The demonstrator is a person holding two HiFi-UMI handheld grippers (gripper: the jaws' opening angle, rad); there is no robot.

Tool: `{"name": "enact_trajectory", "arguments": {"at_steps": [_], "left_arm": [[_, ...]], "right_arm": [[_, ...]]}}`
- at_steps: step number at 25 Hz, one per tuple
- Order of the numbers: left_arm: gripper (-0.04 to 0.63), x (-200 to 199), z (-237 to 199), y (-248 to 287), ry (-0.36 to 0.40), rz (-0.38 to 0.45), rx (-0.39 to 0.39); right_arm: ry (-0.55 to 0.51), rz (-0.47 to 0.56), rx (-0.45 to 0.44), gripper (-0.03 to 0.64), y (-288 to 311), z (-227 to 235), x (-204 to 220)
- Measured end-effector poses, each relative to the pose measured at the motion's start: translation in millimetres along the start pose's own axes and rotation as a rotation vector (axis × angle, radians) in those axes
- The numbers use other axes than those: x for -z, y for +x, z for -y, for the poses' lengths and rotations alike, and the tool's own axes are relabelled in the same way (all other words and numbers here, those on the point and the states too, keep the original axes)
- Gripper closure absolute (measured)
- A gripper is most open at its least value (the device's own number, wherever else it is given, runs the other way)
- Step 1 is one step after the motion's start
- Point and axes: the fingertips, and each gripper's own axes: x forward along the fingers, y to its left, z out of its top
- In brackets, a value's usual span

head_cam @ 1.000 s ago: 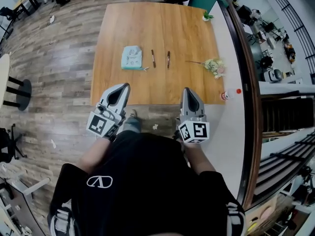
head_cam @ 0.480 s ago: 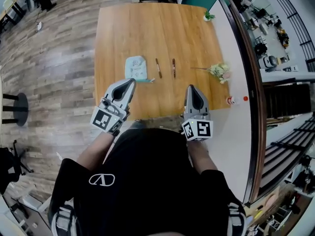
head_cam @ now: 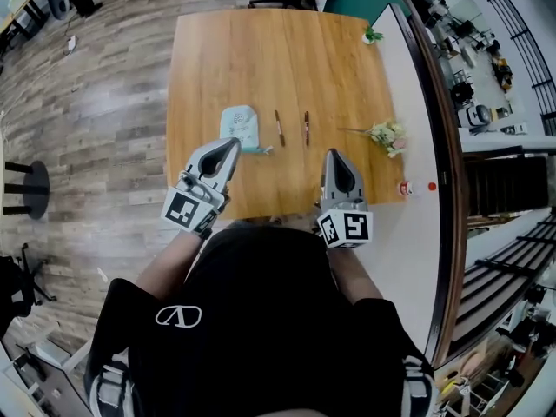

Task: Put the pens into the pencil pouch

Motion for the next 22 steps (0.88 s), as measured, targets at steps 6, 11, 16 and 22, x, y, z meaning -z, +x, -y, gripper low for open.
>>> {"name": "enact_trajectory", "arguments": {"at_steps": [6,11,16,22], "left_arm": [[0.592,-0.6,-2.3,12.0,0.014,-0.002,-0.016],[0.298,15.7,2.4,36.4,0.182,-0.087,0.028],[0.244,62.5,-10.1,53.1,0.44,-0.317,0.091],[0.244,149.6,-44.7,55.6,0.604,-0.571,0.242]], "right_arm": [[0.009,-0.01,-0.011,0.618,4.5,16.6,5.2],[0.027,-0.033,-0.008,0.618,4.4,29.4,13.8],[0.028,-0.038,-0.001,0.618,4.5,44.5,16.2],[0.026,-0.068,0.012,0.617,2.4,54.9,24.5]]}}
